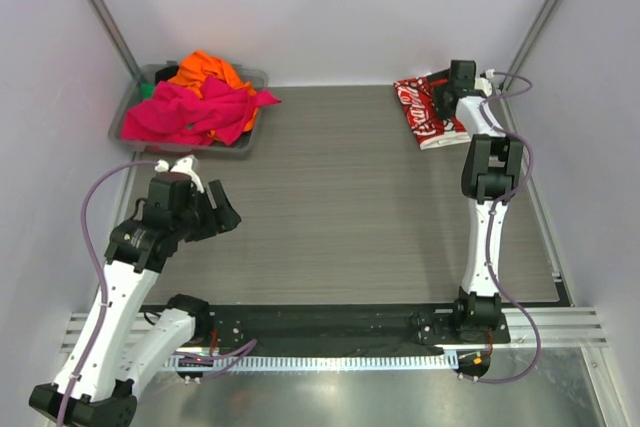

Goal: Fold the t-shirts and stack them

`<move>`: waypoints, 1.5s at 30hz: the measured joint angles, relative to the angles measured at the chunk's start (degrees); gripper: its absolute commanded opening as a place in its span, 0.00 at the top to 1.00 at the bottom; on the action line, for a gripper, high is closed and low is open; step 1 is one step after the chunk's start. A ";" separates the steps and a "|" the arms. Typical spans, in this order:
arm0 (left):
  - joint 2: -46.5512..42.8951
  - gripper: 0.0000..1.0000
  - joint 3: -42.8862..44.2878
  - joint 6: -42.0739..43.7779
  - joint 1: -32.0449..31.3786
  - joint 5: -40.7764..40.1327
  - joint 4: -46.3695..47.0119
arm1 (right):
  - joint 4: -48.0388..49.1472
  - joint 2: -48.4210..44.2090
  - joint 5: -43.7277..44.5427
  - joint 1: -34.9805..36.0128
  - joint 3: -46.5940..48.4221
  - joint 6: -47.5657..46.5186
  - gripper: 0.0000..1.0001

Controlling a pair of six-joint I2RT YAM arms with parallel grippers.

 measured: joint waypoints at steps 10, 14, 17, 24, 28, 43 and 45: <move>-1.16 0.29 -0.02 -0.11 0.00 -0.02 0.00 | -4.76 -18.80 -8.09 -1.99 -11.52 -12.83 0.18; -1.33 0.29 -0.02 -0.11 0.00 -0.02 0.02 | -4.20 -15.82 -17.27 -3.23 -6.56 -18.84 0.32; -1.38 0.29 -0.02 -0.11 0.00 -0.02 0.04 | -2.73 -8.94 -23.80 -3.98 -1.29 -21.81 0.49; -1.29 0.30 -0.02 -0.11 0.00 -0.02 0.07 | 4.87 5.75 -31.71 -4.83 5.05 -23.65 0.68; -0.63 0.30 -0.02 -0.11 0.00 -0.02 0.07 | 16.02 8.61 -34.49 -5.42 5.03 -22.05 0.73; 2.14 0.32 -0.37 -0.13 0.00 -0.02 0.04 | 45.00 11.19 -31.10 -13.66 -7.61 -14.25 0.96; 2.21 0.33 -0.42 -0.13 0.00 -0.02 0.04 | 45.72 9.81 -28.89 -13.94 -10.19 -15.13 0.99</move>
